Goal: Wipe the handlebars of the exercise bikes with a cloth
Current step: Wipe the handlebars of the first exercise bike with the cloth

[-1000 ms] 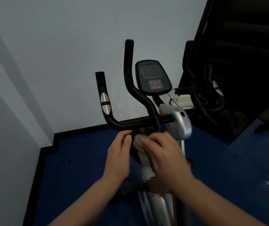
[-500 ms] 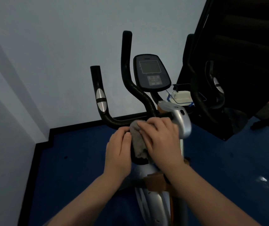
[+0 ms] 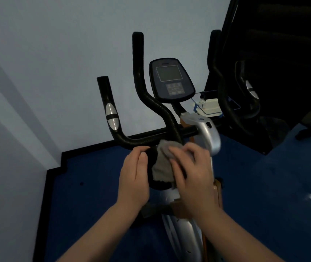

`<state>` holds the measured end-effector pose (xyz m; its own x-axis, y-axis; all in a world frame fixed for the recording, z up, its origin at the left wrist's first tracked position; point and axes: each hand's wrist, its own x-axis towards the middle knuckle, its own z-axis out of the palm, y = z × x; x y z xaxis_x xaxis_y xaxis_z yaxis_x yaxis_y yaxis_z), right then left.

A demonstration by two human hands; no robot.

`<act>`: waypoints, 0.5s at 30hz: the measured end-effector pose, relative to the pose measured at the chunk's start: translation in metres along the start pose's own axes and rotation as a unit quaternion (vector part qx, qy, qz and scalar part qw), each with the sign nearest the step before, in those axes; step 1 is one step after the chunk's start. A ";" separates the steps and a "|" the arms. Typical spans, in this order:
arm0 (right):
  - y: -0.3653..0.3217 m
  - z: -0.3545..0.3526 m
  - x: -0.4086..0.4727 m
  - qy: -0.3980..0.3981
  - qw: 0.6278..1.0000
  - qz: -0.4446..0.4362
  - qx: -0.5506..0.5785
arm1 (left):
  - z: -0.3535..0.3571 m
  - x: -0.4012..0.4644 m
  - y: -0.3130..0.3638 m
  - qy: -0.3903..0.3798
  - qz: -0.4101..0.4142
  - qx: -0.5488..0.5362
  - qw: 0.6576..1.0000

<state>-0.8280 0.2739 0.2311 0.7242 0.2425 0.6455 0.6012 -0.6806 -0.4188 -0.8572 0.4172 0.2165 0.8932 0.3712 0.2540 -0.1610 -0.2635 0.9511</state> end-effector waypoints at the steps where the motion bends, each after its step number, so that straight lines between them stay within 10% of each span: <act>1: 0.001 -0.004 -0.017 0.003 1.000 -0.004 0.000 | 0.000 0.000 0.001 -0.009 -0.003 -0.003 1.000; 15: -0.032 -0.010 -0.020 -0.130 0.989 -0.028 0.070 | -0.016 0.005 0.015 -0.035 -0.082 -0.077 0.993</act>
<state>-0.8649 0.2838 0.2373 0.7397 0.4598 0.4914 0.6708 -0.5623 -0.4836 -0.8621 0.4292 0.2342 0.9386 0.3338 0.0866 -0.0693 -0.0636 0.9956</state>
